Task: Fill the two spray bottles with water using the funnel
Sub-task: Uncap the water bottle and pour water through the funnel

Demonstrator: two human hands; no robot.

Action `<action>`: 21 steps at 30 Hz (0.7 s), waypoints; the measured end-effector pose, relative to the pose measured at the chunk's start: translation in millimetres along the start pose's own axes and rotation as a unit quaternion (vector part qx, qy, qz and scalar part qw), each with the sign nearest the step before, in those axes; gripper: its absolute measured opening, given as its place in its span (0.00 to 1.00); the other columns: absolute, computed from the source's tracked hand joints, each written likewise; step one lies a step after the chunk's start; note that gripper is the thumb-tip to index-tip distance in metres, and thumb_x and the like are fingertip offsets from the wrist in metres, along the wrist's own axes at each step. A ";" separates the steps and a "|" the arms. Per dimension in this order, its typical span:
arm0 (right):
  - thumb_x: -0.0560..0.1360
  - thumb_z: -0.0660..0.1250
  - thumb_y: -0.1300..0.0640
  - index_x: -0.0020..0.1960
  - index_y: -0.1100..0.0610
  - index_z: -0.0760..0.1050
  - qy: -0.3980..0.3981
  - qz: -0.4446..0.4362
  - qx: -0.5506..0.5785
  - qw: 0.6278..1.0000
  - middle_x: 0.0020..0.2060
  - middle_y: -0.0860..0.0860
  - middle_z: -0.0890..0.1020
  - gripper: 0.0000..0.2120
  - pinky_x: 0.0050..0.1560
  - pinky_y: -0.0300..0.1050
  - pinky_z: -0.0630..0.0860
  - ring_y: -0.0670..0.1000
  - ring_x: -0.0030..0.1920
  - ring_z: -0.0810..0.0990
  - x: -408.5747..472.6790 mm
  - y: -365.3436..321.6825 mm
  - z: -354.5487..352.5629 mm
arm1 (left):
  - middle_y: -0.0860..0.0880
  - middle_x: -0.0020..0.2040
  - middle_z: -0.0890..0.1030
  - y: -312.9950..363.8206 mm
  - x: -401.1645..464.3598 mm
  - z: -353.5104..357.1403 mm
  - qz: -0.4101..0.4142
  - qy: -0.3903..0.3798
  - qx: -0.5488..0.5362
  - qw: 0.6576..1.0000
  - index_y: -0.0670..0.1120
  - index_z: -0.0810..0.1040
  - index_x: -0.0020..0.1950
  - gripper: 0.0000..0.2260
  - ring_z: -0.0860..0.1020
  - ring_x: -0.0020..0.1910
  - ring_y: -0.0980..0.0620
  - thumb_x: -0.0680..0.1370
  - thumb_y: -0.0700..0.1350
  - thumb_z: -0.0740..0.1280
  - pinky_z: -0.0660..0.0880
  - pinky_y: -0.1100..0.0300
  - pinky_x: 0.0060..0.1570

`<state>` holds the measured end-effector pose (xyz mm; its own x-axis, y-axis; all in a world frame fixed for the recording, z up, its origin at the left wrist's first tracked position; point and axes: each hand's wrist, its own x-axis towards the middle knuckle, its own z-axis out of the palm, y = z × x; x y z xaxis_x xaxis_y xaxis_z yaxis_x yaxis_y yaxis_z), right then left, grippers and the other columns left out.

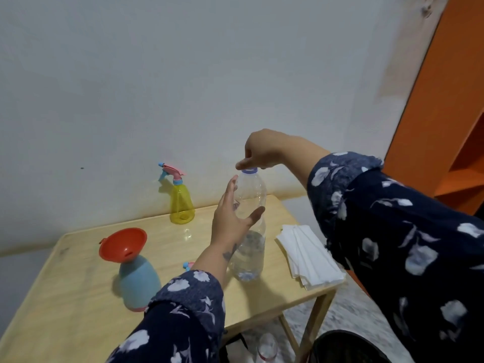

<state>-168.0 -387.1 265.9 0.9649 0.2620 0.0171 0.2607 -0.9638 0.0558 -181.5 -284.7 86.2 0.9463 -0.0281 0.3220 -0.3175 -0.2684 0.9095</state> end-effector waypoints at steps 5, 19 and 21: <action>0.77 0.65 0.54 0.59 0.54 0.78 0.010 -0.042 0.018 0.999 0.51 0.50 0.76 0.12 0.49 0.44 0.67 0.53 0.51 0.73 -4.2 1.0 -5.2 | 0.54 0.76 0.64 -0.1 2.7 -2.6 0.001 -0.010 -0.004 1.000 0.64 0.53 0.76 0.42 0.72 0.68 0.47 0.70 0.54 0.76 0.72 0.52 0.63; 0.76 0.62 0.61 0.63 0.59 0.75 -0.010 0.142 0.211 0.967 0.56 0.56 0.82 0.16 0.54 0.42 0.74 0.55 0.57 0.79 -30.0 39.6 128.1 | 0.54 0.72 0.67 -7.3 4.4 -2.5 0.025 -0.011 -0.007 1.000 0.62 0.56 0.75 0.41 0.75 0.64 0.48 0.70 0.53 0.76 0.74 0.52 0.61; 0.77 0.61 0.62 0.64 0.60 0.76 -0.033 0.172 0.219 0.960 0.57 0.58 0.82 0.16 0.60 0.47 0.74 0.57 0.59 0.79 -33.0 37.7 172.6 | 0.55 0.72 0.67 -8.6 4.0 -2.1 0.030 -0.009 -0.005 1.000 0.62 0.56 0.75 0.41 0.75 0.63 0.49 0.70 0.52 0.77 0.75 0.53 0.60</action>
<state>-184.6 -440.6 95.1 0.9923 -0.0659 -0.1051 -0.1002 -0.9251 -0.3664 -175.1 -280.5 80.2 0.9267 -0.0601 0.3709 -0.3735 -0.2554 0.8918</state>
